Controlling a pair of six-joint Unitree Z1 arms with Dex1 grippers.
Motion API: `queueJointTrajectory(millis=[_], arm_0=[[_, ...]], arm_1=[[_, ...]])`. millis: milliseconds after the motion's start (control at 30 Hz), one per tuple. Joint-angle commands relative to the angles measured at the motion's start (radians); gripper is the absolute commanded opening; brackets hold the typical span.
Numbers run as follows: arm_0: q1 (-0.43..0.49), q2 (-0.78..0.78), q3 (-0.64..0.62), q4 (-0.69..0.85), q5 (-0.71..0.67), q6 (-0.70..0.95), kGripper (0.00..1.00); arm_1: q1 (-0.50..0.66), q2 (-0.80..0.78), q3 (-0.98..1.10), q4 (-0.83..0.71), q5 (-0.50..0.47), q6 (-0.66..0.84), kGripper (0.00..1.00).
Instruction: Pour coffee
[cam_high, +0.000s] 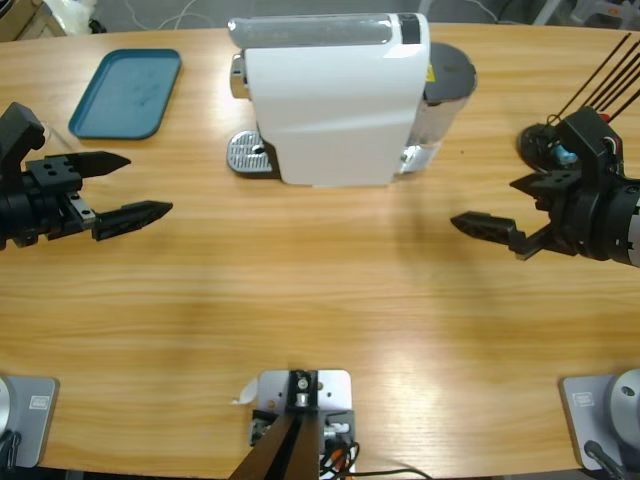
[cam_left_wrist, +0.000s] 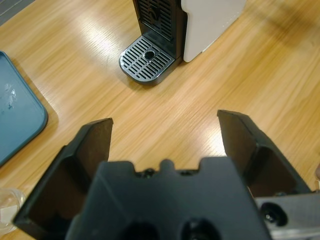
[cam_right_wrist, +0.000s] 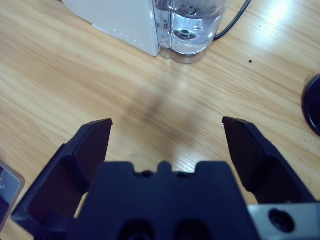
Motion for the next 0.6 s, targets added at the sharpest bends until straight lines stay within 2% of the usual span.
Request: queueJointTrajectory(millis=[33,433,533,600], arm_0=[[-0.007,0.03,0.021,-0.012,0.014,0.011,0.899],[-0.007,-0.024,0.025,-0.016,0.022,0.003,0.899],[-0.007,-0.068,-0.003,-0.019,0.024,-0.101,0.901],[-0.007,-0.115,-0.039,0.045,0.016,-0.194,0.908]], arm_1=[[0.006,0.021,0.011,0.014,-0.016,-0.005,0.964],[0.006,0.001,0.015,0.016,-0.011,-0.006,0.964],[0.006,-0.009,0.015,0.016,-0.011,-0.006,0.964],[0.006,-0.012,0.014,0.016,-0.011,-0.006,0.964]])
